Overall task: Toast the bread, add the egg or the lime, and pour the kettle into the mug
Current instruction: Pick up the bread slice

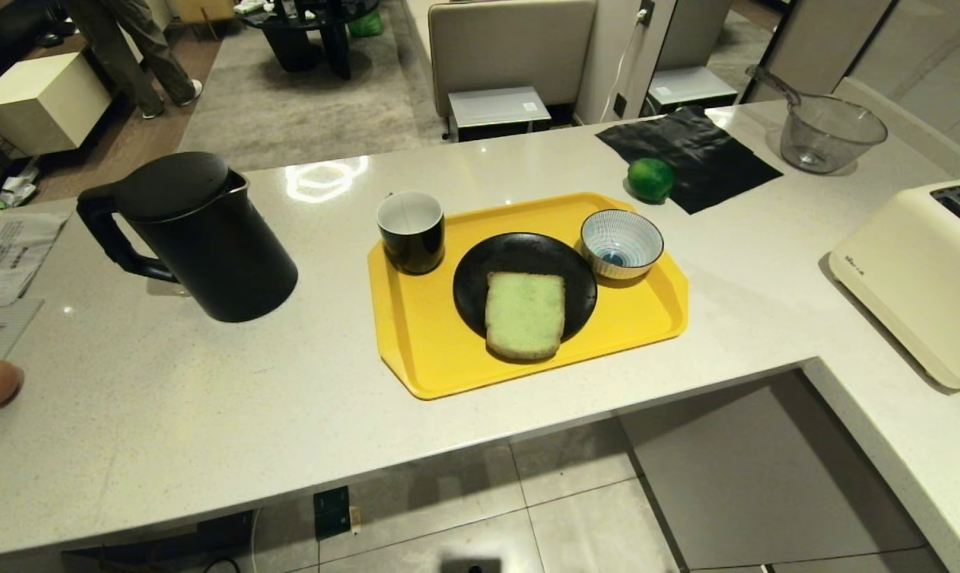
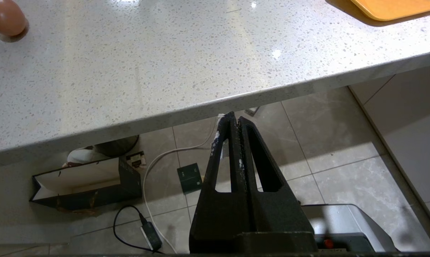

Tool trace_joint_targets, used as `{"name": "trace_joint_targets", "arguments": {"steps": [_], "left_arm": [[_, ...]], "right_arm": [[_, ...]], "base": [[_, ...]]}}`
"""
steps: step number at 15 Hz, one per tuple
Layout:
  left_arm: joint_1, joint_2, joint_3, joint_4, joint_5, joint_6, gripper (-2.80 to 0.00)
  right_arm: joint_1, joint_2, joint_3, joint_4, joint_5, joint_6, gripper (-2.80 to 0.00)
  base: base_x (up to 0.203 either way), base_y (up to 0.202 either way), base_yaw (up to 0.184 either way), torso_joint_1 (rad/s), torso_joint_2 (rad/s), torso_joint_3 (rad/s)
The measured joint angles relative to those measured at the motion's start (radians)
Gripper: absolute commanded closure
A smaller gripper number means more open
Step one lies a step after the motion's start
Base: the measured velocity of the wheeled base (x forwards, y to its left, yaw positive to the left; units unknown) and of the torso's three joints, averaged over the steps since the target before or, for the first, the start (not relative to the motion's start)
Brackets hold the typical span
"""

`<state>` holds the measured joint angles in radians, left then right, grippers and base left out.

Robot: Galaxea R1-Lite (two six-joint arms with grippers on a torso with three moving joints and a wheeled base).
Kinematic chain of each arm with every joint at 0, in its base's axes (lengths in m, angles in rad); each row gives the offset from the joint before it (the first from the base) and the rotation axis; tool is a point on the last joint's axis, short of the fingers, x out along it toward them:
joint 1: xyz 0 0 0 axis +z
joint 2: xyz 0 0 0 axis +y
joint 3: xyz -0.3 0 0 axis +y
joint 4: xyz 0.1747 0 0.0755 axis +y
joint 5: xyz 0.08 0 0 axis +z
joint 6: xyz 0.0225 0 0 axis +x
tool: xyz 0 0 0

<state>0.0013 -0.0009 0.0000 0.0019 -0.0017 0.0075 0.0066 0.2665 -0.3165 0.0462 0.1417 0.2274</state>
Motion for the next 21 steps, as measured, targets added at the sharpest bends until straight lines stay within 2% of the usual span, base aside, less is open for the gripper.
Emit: {"name": "trace_joint_targets", "arguments": {"steps": [3, 8, 12, 16, 19, 21], "left_arm": [[0.0, 0.0, 0.0, 0.0, 0.0, 0.0, 0.0], [0.0, 0.0, 0.0, 0.0, 0.0, 0.001, 0.0], [0.001, 0.0, 0.0, 0.0, 0.0, 0.0, 0.0], [0.0, 0.0, 0.0, 0.0, 0.0, -0.001, 0.0], [0.0, 0.0, 0.0, 0.0, 0.0, 0.0, 0.0], [0.0, 0.0, 0.0, 0.0, 0.0, -0.001, 0.0]], "right_arm": [[0.0, 0.249, -0.152, 0.002, 0.076, 0.088, 0.0], [0.003, 0.731, -0.51, 0.053, 0.107, 0.27, 0.0], [0.024, 1.013, -0.733, 0.177, 0.116, 0.314, 0.0], [0.107, 1.101, -0.772, 0.248, 0.122, 0.314, 0.0], [0.18, 1.105, -0.747, 0.286, 0.122, 0.244, 0.0], [0.227, 1.108, -0.727, 0.286, 0.121, 0.23, 0.0]], "base": [[0.0, 0.0, 0.0, 0.0, 0.0, 0.0], [0.0, 0.0, 0.0, 0.0, 0.0, 0.0], [0.0, 0.0, 0.0, 0.0, 0.0, 0.0], [0.0, 0.0, 0.0, 0.0, 0.0, 0.0], [0.0, 0.0, 0.0, 0.0, 0.0, 0.0], [0.0, 0.0, 0.0, 0.0, 0.0, 0.0]]}}
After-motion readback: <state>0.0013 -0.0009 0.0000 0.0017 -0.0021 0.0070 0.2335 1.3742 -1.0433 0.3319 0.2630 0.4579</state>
